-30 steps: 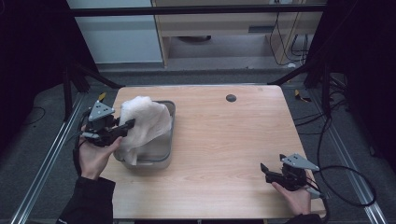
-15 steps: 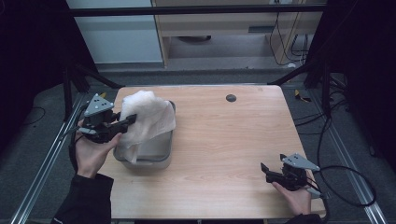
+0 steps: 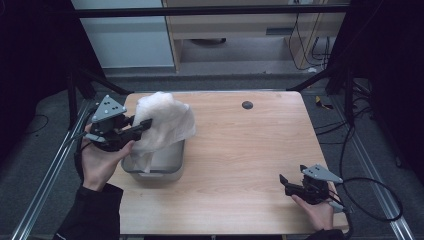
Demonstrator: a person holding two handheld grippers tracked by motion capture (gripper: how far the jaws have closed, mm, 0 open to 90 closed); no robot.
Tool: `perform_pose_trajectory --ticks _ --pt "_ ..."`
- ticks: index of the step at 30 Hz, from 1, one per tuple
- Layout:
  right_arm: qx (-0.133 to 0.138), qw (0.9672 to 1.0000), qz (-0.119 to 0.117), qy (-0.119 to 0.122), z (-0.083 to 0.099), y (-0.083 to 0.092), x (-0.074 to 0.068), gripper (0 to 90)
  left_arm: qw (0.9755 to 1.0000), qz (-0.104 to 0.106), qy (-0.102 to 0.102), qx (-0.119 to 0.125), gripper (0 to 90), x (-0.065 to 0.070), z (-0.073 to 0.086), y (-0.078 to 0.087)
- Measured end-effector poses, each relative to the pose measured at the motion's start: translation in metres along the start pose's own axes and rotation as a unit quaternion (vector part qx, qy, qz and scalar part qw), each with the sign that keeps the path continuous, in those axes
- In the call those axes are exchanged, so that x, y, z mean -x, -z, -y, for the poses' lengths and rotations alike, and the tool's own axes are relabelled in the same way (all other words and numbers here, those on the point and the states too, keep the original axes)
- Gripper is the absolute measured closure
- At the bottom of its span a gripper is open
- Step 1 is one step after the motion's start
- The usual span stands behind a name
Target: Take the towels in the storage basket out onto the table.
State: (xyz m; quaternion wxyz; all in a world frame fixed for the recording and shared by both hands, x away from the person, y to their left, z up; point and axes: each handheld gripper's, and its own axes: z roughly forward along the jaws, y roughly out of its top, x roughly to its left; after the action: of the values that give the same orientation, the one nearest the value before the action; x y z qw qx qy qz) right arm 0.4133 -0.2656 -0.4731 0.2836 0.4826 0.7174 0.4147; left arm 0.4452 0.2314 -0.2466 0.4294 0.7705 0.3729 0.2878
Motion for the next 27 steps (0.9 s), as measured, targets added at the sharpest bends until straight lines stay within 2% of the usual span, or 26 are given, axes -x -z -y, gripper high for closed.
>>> perform_pose_trajectory --ticks 3,12,16,22,27 --pt "0.001 1.0 0.0 0.001 0.0 0.0 0.0 17.4 0.9998 0.017 -0.003 -0.008 68.8 0.007 -0.003 -0.003" --pt "0.002 1.0 0.002 -0.002 -0.001 0.001 0.001 17.4 0.9991 0.034 -0.02 -0.016 68.8 0.024 -0.009 -0.013" --pt "0.001 1.0 0.005 0.0 -0.001 0.001 0.001 17.4 0.998 0.052 -0.033 -0.018 68.7 0.039 -0.015 -0.021" --pt "0.003 0.9999 0.013 0.005 -0.001 0.002 0.004 17.4 0.9963 0.065 -0.052 -0.023 68.7 0.055 -0.022 -0.033" --pt "0.001 0.9999 0.017 0.003 -0.002 0.003 0.004 17.4 0.9945 0.081 -0.057 -0.032 68.7 0.066 -0.023 -0.044"
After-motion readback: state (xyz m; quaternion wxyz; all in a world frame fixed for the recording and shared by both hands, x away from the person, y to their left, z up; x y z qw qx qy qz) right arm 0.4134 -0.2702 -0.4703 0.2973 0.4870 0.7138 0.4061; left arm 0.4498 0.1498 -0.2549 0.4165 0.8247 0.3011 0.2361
